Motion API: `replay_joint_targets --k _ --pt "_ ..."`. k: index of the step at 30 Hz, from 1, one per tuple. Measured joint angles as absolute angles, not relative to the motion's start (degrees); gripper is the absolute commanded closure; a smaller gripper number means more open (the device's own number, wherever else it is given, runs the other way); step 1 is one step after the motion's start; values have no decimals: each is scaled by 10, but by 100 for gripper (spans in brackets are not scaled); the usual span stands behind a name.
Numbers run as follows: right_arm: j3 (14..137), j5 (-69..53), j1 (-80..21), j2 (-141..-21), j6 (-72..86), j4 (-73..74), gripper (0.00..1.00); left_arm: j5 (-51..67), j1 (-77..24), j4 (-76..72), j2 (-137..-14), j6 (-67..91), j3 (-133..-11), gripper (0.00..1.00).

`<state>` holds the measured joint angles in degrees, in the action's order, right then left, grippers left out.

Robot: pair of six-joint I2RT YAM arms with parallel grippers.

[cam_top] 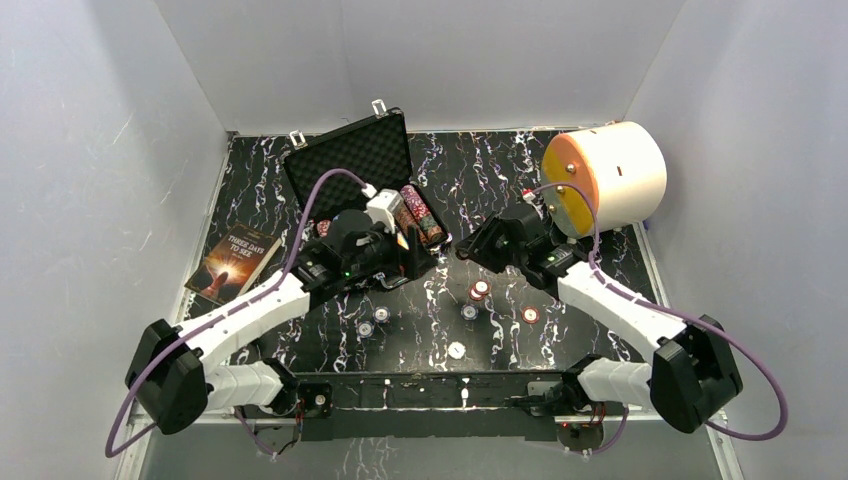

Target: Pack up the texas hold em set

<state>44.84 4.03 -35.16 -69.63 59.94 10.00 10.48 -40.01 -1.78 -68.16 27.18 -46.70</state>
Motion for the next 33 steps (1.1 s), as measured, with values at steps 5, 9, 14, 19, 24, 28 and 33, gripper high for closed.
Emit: replay_joint_targets --k 5,9,14,19,24,28,33 --pt "440 1 -361 -670 686 71 55 94 -443 -98 -688 315 -437 34" --pt "429 -24 -365 -658 735 51 55 79 -447 -146 -706 355 -425 43" --pt "422 -43 -365 -656 771 43 55 63 -454 -196 -738 393 -425 44" --pt "422 -53 -365 -654 791 39 55 56 -456 -231 -763 409 -425 59" --pt "419 -56 -365 -653 798 33 55 54 -457 -253 -775 410 -426 84" --pt "415 -57 -365 -653 799 29 45 56 -463 -260 -776 394 -429 100" --pt "415 -60 -365 -658 787 32 21 57 -463 -240 -776 343 -430 100"
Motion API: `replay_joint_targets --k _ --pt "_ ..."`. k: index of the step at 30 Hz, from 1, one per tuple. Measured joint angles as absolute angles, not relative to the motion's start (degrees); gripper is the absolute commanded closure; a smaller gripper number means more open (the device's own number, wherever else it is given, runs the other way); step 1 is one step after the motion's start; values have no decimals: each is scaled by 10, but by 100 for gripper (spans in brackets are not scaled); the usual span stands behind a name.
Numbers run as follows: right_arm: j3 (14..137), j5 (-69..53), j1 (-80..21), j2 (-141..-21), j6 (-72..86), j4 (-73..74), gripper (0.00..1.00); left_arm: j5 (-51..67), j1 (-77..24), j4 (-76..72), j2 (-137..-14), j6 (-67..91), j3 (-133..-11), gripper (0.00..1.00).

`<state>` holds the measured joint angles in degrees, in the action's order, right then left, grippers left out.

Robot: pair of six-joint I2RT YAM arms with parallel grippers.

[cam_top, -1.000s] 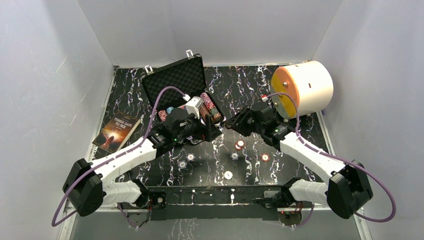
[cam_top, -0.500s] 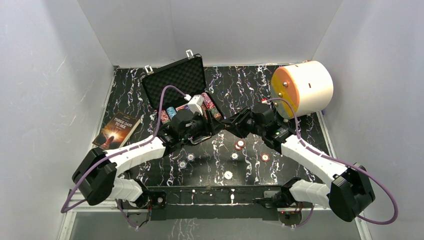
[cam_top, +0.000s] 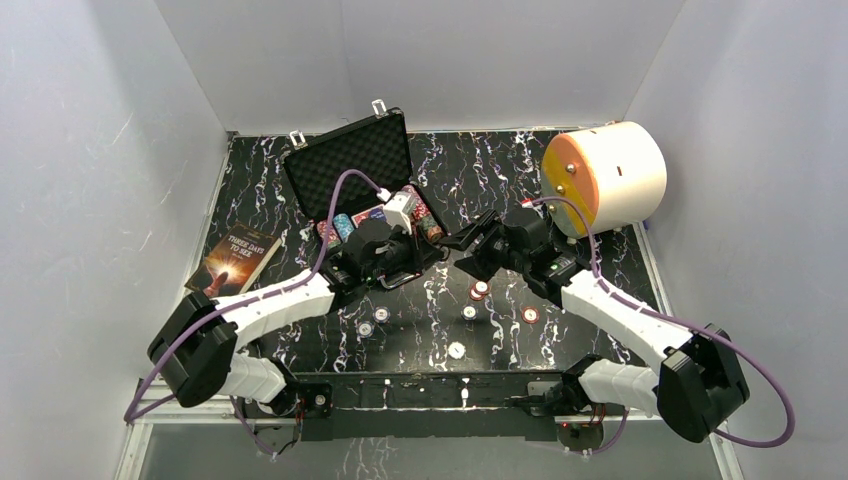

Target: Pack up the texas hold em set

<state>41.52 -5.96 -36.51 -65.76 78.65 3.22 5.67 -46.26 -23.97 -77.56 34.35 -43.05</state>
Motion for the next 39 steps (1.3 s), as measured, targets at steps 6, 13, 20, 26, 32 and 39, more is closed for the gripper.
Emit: replay_joint_targets --k 6,13,20,26,32,39 --pt "416 -11 -366 -622 716 45 19 29 -462 -111 -775 237 -477 100" --pt "431 79 -366 -528 624 81 20 13 -439 37 -828 79 -611 100" --pt "431 85 -366 -523 595 123 20 36 -401 107 -961 -14 -678 100" --pt "431 79 -366 -521 595 136 20 63 -387 156 -1006 -79 -727 100" --pt "428 69 -366 -521 596 136 20 69 -387 173 -1036 -126 -759 100" --pt "423 53 -366 -529 599 136 21 94 -380 172 -1057 -159 -772 88"
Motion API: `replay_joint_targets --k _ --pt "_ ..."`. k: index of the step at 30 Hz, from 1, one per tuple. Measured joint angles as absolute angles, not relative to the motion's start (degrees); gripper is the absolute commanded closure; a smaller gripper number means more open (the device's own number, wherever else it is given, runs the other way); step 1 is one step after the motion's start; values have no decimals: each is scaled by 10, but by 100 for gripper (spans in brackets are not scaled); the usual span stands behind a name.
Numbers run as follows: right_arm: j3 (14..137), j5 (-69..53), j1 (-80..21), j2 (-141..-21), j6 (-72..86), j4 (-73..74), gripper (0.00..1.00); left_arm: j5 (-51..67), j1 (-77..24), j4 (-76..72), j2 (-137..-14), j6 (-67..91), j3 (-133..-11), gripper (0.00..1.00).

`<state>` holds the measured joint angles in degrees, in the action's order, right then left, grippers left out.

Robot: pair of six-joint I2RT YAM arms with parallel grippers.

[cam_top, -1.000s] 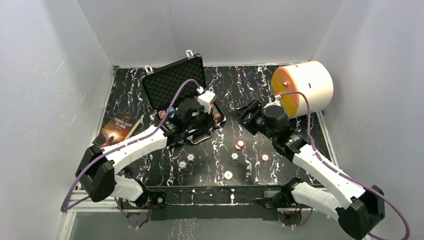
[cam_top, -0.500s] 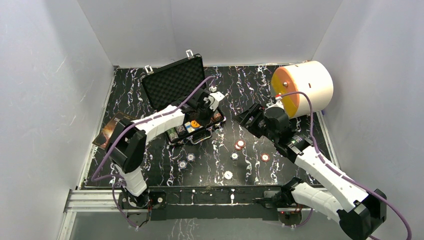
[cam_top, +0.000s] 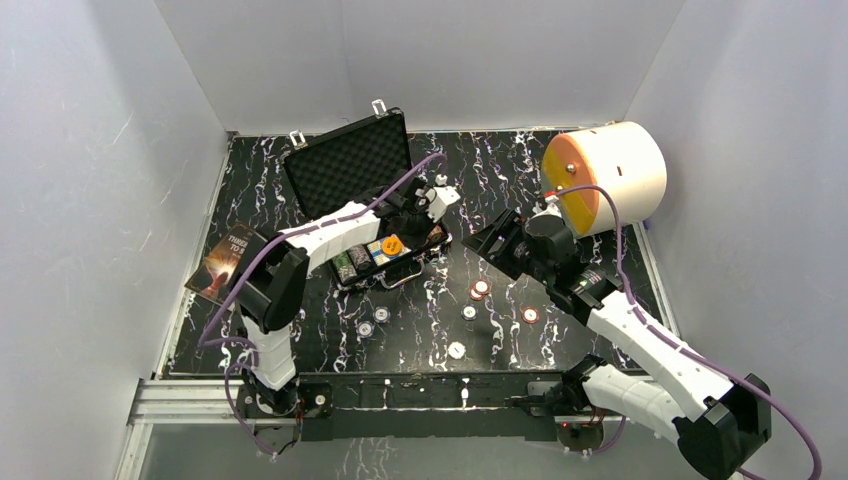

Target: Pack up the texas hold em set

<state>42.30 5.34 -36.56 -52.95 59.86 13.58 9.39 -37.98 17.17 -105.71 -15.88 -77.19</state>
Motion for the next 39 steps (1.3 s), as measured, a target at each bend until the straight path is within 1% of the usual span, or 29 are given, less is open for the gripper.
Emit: replay_joint_targets --k 4,5,7,9,13,17,19,24,26,35,39 --pt "423 51 -366 -530 600 136 21 82 -380 189 -1093 -175 -802 84" --pt "423 50 -366 -530 600 136 21 81 -380 195 -1097 -177 -810 80" --pt "423 48 -366 -530 601 136 21 77 -380 201 -1101 -181 -819 69" --pt "423 47 -366 -530 601 136 21 77 -380 206 -1103 -184 -822 63" --pt "423 45 -366 -532 601 136 21 79 -380 215 -1103 -185 -825 63" --pt "422 45 -366 -538 601 136 21 79 -378 215 -1098 -184 -825 67" --pt "418 44 -366 -537 601 135 21 79 -378 215 -1093 -184 -825 72" --pt "414 43 -366 -538 602 136 21 78 -376 211 -1082 -182 -825 90" --pt "414 43 -366 -538 602 136 21 77 -376 212 -1082 -179 -825 95" --pt "413 44 -366 -538 603 136 21 85 -375 220 -1086 -175 -825 100" --pt "413 44 -366 -538 603 136 21 92 -375 225 -1094 -171 -825 100"
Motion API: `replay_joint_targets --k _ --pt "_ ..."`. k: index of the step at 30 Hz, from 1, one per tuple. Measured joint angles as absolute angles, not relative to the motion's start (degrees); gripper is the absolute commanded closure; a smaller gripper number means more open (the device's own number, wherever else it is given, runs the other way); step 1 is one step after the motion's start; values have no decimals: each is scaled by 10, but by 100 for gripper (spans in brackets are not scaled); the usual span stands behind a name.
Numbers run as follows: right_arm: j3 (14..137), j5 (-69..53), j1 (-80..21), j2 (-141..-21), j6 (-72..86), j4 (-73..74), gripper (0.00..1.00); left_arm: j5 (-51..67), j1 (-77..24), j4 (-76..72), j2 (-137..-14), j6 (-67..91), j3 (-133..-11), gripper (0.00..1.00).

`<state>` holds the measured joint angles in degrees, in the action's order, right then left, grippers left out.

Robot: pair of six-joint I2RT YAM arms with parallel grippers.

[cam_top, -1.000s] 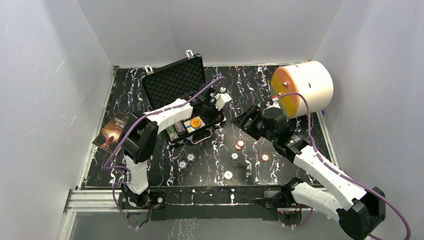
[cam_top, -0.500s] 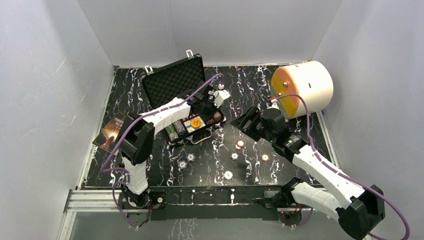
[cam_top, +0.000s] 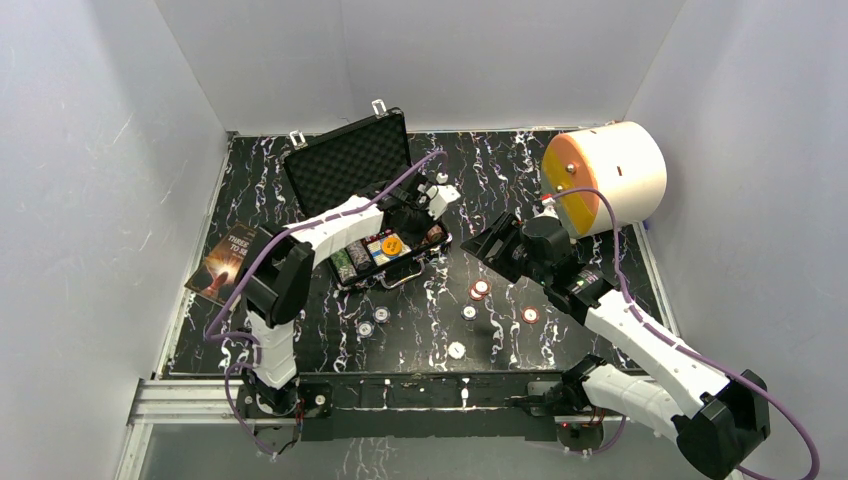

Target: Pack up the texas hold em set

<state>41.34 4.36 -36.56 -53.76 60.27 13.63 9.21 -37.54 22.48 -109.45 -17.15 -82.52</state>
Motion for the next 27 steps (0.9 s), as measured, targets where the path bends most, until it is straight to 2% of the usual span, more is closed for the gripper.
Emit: replay_joint_targets --k 12,19,24,26,27 --pt "403 48 -366 -552 593 138 21 90 -373 234 -1109 -160 -838 100" --pt "404 89 -366 -619 527 180 21 69 -369 220 -1069 -140 -832 86" --pt "448 126 -366 -714 471 251 20 61 -363 206 -949 -96 -802 75" --pt "474 133 -366 -757 450 268 24 56 -361 195 -897 -72 -782 73" --pt "485 136 -366 -777 442 270 26 52 -361 188 -871 -56 -769 69"
